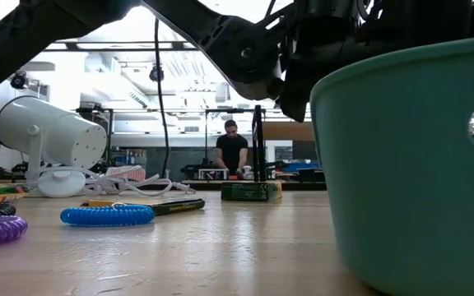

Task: Pick & Place Office Desk Supplies
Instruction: Put the crayon box into the green bin

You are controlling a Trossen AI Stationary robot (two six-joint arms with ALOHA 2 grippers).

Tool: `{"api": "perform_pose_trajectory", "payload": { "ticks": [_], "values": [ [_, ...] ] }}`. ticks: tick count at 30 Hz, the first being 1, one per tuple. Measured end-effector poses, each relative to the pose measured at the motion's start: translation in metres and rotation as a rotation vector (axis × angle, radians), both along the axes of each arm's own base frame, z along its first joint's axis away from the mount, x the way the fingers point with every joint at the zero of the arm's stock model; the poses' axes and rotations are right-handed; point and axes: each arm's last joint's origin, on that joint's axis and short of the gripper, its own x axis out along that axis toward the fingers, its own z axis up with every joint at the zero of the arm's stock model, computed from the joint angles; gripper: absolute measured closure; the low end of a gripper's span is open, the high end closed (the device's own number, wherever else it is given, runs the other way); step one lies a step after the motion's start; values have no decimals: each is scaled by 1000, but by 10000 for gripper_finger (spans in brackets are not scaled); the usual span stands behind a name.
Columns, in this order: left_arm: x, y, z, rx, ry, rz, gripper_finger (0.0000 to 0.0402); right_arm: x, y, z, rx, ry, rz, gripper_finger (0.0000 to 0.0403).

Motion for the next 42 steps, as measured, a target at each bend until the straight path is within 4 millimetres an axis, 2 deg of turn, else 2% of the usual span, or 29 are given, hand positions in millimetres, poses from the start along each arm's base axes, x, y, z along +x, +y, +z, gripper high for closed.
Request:
{"api": "perform_pose_trajectory", "payload": {
  "ticks": [14,36,42],
  "values": [
    [0,0,0,3,1,-4,246,0,0,0,0,0,0,394],
    [0,0,0,6,-2,-5,220,0,0,0,0,0,0,394],
    [-1,3,14,9,18,0,222,0,0,0,0,-1,1,394]
  ]
}}
